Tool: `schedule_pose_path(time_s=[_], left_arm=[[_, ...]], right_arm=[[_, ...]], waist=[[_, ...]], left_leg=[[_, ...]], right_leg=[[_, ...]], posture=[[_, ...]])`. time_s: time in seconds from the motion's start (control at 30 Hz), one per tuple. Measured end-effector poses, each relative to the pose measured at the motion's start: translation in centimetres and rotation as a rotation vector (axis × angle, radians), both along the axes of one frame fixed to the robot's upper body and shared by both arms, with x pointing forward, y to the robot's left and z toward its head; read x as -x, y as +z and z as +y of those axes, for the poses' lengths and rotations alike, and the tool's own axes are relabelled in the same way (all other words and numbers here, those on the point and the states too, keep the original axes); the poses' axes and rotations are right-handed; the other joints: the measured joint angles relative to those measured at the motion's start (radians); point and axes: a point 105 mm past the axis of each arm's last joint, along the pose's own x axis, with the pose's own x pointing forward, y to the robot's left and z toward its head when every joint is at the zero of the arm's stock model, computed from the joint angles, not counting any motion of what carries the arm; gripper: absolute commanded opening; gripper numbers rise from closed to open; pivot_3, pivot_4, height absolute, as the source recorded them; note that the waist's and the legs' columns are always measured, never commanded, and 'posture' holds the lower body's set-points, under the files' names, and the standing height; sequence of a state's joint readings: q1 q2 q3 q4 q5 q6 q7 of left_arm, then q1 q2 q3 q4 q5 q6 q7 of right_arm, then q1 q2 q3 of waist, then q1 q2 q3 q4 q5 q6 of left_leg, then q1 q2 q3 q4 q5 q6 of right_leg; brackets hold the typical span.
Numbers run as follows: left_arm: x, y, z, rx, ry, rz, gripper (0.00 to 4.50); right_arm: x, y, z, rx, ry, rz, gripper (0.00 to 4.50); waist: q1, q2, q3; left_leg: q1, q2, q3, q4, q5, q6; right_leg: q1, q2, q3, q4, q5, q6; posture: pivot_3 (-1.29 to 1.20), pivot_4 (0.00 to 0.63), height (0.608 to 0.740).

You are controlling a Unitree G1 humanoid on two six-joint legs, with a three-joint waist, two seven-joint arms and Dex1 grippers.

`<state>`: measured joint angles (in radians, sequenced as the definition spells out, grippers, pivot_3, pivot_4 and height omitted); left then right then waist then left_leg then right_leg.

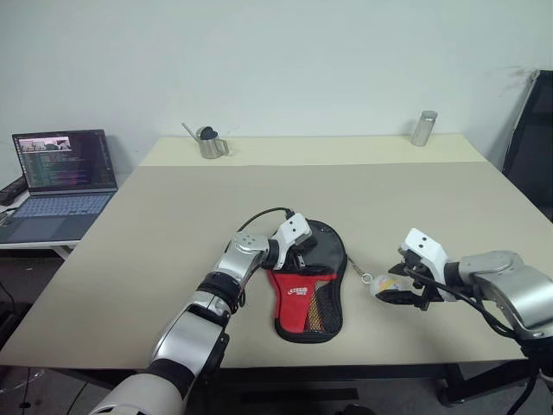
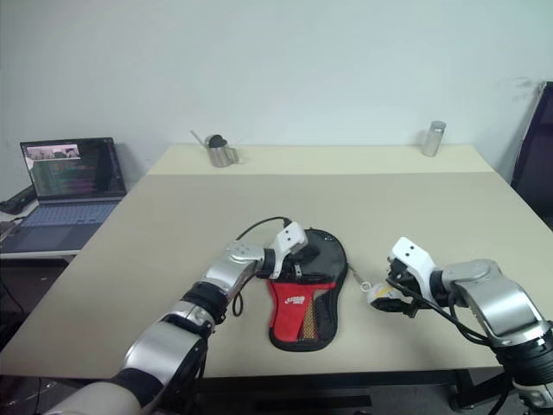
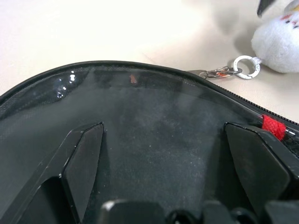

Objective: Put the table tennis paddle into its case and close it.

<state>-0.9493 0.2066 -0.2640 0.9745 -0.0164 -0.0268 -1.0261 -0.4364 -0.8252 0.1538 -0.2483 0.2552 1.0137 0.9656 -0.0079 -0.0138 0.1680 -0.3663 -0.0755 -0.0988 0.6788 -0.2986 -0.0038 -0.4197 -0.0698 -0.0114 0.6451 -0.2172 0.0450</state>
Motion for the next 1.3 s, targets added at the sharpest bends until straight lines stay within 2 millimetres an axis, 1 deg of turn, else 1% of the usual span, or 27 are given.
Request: schedule_pose_path(time_s=[0.1, 0.13, 0.2, 0.23, 0.3, 0.4, 0.47, 0.5, 0.57, 0.7, 0.87, 0.97, 1.1, 1.3], left_arm=[[0.0, 0.0, 0.1, 0.006, 0.003, 0.001, 4.50], [0.0, 0.0, 0.1, 0.006, 0.004, 0.000, 4.50], [0.1, 0.0, 0.1, 0.007, 0.004, -0.002, 4.50], [0.1, 0.0, 0.1, 0.007, 0.005, -0.002, 4.50], [0.0, 0.0, 0.1, 0.008, 0.009, -0.004, 4.50], [0.0, 0.0, 0.0, 0.008, 0.012, -0.004, 4.50], [0.0, -0.1, -0.1, 0.007, 0.017, -0.005, 4.50], [-0.2, -0.1, -0.1, 0.003, 0.028, -0.009, 4.50], [-0.6, -0.2, -0.1, -0.014, 0.054, -0.020, 4.50], [-1.2, -0.2, -0.3, -0.033, 0.103, -0.027, 4.50], [-1.6, -0.1, -0.3, -0.054, 0.132, -0.044, 4.50], [-1.7, -0.2, -0.2, -0.059, 0.143, -0.043, 4.50], [-1.7, -0.3, -0.1, -0.066, 0.147, -0.046, 4.50], [-1.7, -0.3, -0.1, -0.068, 0.145, -0.044, 4.50]], right_arm=[[-0.2, -0.8, -0.1, 0.005, -0.025, 0.018, 4.08], [-0.3, -0.9, -0.1, 0.004, -0.031, 0.019, 3.70], [-0.4, -1.1, -0.1, 0.004, -0.041, 0.021, 3.19], [-0.4, -1.1, -0.1, 0.003, -0.039, 0.019, 2.77], [-0.1, -1.1, 0.1, -0.004, -0.021, 0.020, 2.14], [1.3, -0.9, 1.0, -0.024, 0.069, 0.025, 1.11], [2.6, -0.7, 1.2, -0.008, 0.147, 0.023, 0.68], [3.2, -0.6, 1.2, 0.003, 0.179, 0.026, 0.56], [4.1, -0.3, 1.2, 0.030, 0.242, 0.024, 0.45], [5.6, -0.6, 1.4, 0.069, 0.340, 0.032, 0.44], [8.7, -2.1, 1.4, 0.115, 0.478, 0.119, 0.43], [10.1, -3.2, 1.6, 0.132, 0.554, 0.160, 0.42], [11.0, -3.7, 2.2, 0.125, 0.639, 0.183, 0.42], [11.3, -3.5, 2.9, 0.100, 0.697, 0.189, 0.42]], waist=[[0.000, 0.000, 0.000], [0.000, 0.000, 0.000], [0.000, 0.000, 0.000], [0.000, 0.000, 0.000], [0.000, 0.000, 0.000], [0.001, 0.000, 0.000], [0.003, 0.000, 0.000], [0.004, 0.000, 0.000], [0.005, -0.001, 0.000], [0.007, -0.001, -0.001], [0.009, -0.004, -0.004], [0.008, -0.007, -0.006], [0.007, -0.007, -0.006], [0.007, -0.007, -0.006]], left_leg=[[0.000, 0.000, 0.000, 0.000, 0.000, 0.000], [0.001, 0.000, 0.000, 0.000, 0.000, 0.000], [0.001, 0.000, 0.000, 0.000, 0.000, 0.000], [0.001, 0.000, 0.000, 0.000, 0.000, 0.000], [0.001, 0.000, 0.000, 0.000, 0.000, 0.000], [0.001, 0.000, 0.000, 0.000, 0.000, 0.000], [0.001, 0.000, 0.000, 0.000, 0.000, 0.000], [0.001, 0.000, 0.000, 0.000, 0.000, 0.000], [0.003, 0.000, -0.001, 0.000, 0.000, 0.001], [0.006, 0.000, -0.003, 0.000, -0.001, 0.001], [0.006, 0.000, -0.004, 0.001, -0.001, 0.001], [0.007, 0.000, -0.004, 0.001, -0.001, 0.001], [0.009, 0.000, -0.004, 0.000, -0.001, 0.001], [0.009, 0.000, -0.004, 0.000, -0.001, 0.001]], right_leg=[[0.000, 0.000, 0.000, 0.000, 0.000, 0.000], [0.000, 0.000, 0.000, 0.000, 0.000, 0.000], [0.000, 0.000, 0.000, 0.000, 0.000, 0.000], [0.000, 0.000, 0.000, 0.000, 0.000, 0.000], [0.000, 0.000, 0.000, 0.000, 0.000, 0.000], [0.000, 0.000, 0.000, 0.000, 0.000, 0.000], [0.001, 0.000, 0.000, 0.000, -0.001, 0.002], [0.001, 0.000, -0.001, 0.000, -0.001, 0.002], [0.004, 0.000, -0.001, -0.001, -0.004, 0.006], [0.009, 0.000, -0.003, -0.002, -0.005, 0.008], [0.010, -0.001, -0.003, -0.002, -0.005, 0.009], [0.011, -0.001, -0.002, -0.002, -0.005, 0.009], [0.013, -0.001, -0.002, -0.002, -0.005, 0.009], [0.013, -0.001, -0.002, -0.003, -0.005, 0.009]], posture=[[0.00, 0.150, 0.740], [0.00, 0.150, 0.740], [0.00, 0.150, 0.740], [0.00, 0.150, 0.740], [0.00, 0.150, 0.740], [0.00, 0.150, 0.740], [0.00, 0.150, 0.740], [0.00, 0.150, 0.740], [0.00, 0.150, 0.740], [0.00, 0.150, 0.740], [0.00, 0.150, 0.740], [0.00, 0.150, 0.740], [0.00, 0.150, 0.740], [0.00, 0.150, 0.740]])
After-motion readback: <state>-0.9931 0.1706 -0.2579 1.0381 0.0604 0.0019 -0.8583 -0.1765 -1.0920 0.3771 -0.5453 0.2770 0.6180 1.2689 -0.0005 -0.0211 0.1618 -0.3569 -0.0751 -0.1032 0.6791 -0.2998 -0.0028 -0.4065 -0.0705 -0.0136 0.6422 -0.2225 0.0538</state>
